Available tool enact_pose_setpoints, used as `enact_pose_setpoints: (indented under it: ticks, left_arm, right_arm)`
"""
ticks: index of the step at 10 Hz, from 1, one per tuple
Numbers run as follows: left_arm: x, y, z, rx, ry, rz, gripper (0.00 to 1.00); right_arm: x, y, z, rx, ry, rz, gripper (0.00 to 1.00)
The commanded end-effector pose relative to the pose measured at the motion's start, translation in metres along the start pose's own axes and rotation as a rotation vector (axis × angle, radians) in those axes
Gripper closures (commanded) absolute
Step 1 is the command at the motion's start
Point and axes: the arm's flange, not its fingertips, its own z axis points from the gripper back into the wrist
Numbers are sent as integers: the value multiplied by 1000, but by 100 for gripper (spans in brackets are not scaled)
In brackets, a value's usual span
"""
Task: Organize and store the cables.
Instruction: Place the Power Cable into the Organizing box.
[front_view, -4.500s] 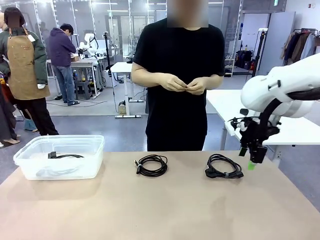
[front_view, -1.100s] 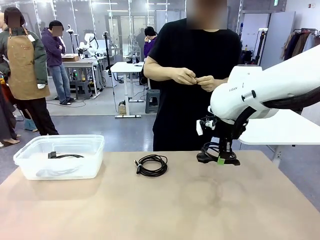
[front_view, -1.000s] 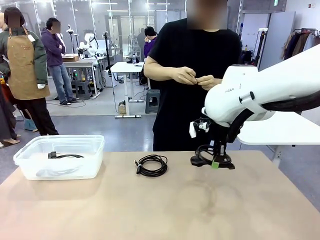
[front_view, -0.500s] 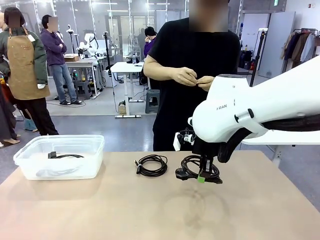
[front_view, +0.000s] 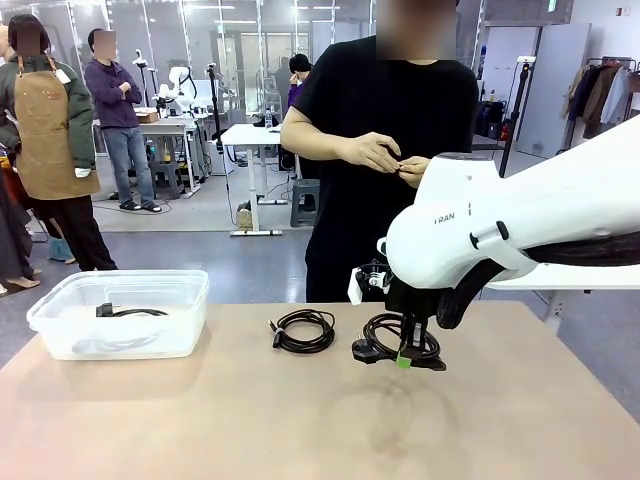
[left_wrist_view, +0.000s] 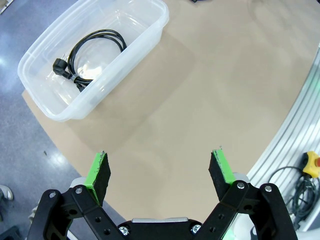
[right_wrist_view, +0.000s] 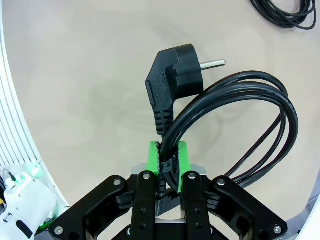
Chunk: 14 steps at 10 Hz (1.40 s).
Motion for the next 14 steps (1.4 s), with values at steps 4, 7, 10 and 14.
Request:
enact_pose_setpoints:
  ticks: [4, 7, 10, 14]
  left_arm:
    - [2, -1, 0, -5, -5, 12, 0]
    - [2, -1, 0, -5, -5, 12, 0]
    - [2, -1, 0, -5, -5, 12, 0]
    - [2, -1, 0, -5, -5, 12, 0]
  right_arm:
    - [31, 23, -6, -23, 33, 57, 83]
    - [71, 55, -21, -6, 47, 87, 83]
    - [102, 92, -43, 58, 1, 144, 83]
    - [121, 111, -69, 89, 9, 174, 83]
